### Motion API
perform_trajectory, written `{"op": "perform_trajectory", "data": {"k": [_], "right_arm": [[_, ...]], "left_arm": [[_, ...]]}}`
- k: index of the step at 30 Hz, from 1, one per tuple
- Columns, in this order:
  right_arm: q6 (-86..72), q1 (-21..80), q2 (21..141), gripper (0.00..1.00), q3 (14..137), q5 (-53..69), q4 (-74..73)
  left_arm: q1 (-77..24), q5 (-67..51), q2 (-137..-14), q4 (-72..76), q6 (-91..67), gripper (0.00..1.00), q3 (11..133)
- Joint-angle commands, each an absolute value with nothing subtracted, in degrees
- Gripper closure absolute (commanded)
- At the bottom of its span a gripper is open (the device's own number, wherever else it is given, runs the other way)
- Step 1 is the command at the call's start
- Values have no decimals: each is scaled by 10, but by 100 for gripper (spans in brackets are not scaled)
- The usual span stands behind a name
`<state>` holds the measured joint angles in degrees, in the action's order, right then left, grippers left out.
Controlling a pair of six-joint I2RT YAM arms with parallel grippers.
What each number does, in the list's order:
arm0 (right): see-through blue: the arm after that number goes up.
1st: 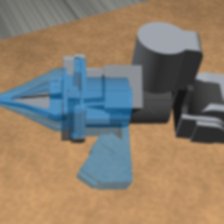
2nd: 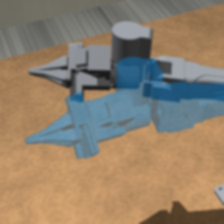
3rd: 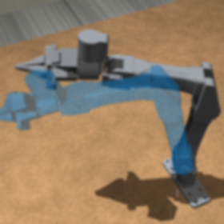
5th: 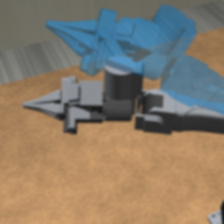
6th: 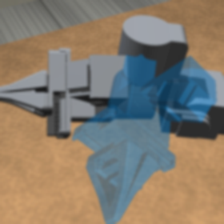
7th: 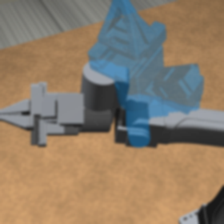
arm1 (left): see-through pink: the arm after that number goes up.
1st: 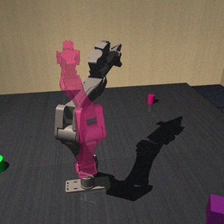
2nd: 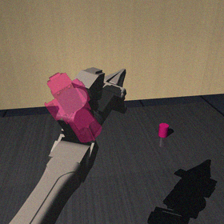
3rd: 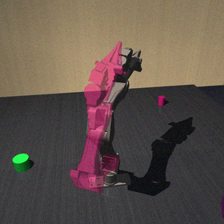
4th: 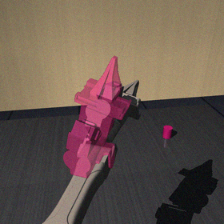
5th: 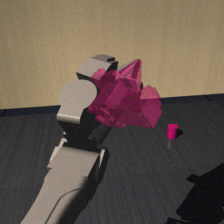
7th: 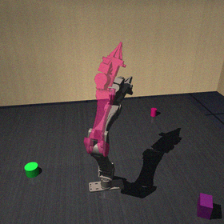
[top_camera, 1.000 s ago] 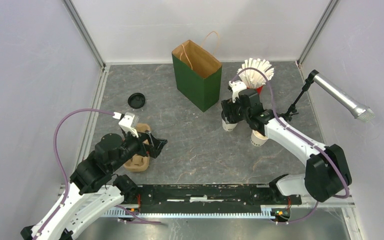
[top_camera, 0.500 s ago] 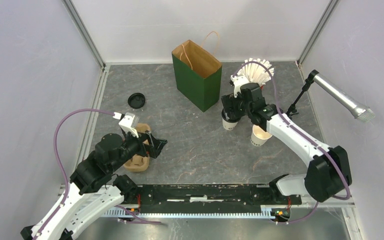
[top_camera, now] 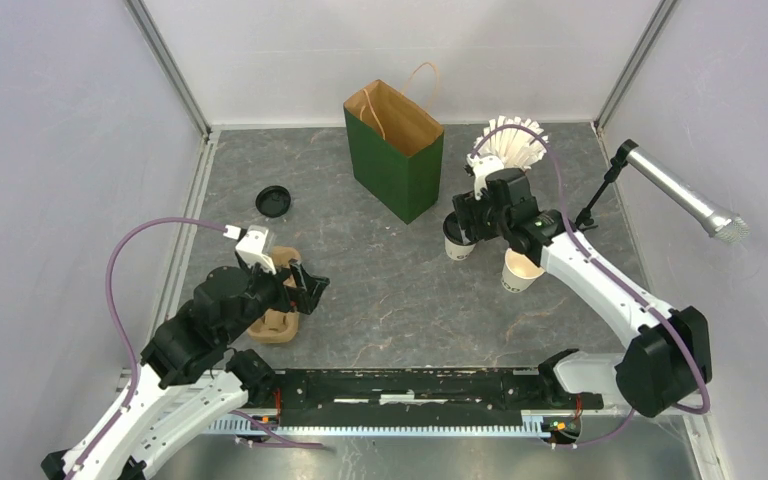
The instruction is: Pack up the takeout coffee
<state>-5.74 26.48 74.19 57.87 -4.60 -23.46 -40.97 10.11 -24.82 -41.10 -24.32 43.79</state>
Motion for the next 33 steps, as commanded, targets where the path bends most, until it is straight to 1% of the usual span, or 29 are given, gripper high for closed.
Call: {"op": "perform_trajectory", "data": {"k": [1, 4, 6, 8, 12, 15, 19, 21, 23, 26, 31, 33], "right_arm": [[-82, 262, 685, 23, 599, -123, -326], [-92, 261, 646, 36, 579, -148, -361], [-96, 260, 632, 40, 570, -170, -381], [-95, 256, 625, 42, 560, -179, -391], [-83, 236, 616, 43, 506, -135, -352], [-80, 220, 628, 44, 472, -97, -327], [-78, 214, 646, 48, 443, -94, -308], [-76, 213, 646, 57, 434, -95, -302], [-70, 214, 638, 70, 428, -86, -299], [-65, 214, 611, 81, 429, -67, -308], [-58, 216, 556, 91, 407, 6, -317], [-58, 224, 536, 92, 390, 46, -314]], "left_arm": [[-410, 120, -228, -406, -218, 0, 445], [-411, 114, -230, -406, -215, 0, 445], [-410, 112, -234, -406, -214, 0, 445], [-411, 108, -237, -406, -214, 0, 446], [-410, 103, -234, -404, -212, 0, 444], [-410, 100, -233, -403, -212, 0, 442], [-411, 100, -235, -402, -210, 0, 442], [-411, 101, -236, -403, -210, 0, 442], [-410, 101, -238, -403, -210, 0, 442], [-411, 100, -241, -403, -209, 0, 442], [-410, 102, -248, -403, -209, 0, 442], [-410, 104, -251, -402, -209, 0, 442]]}}
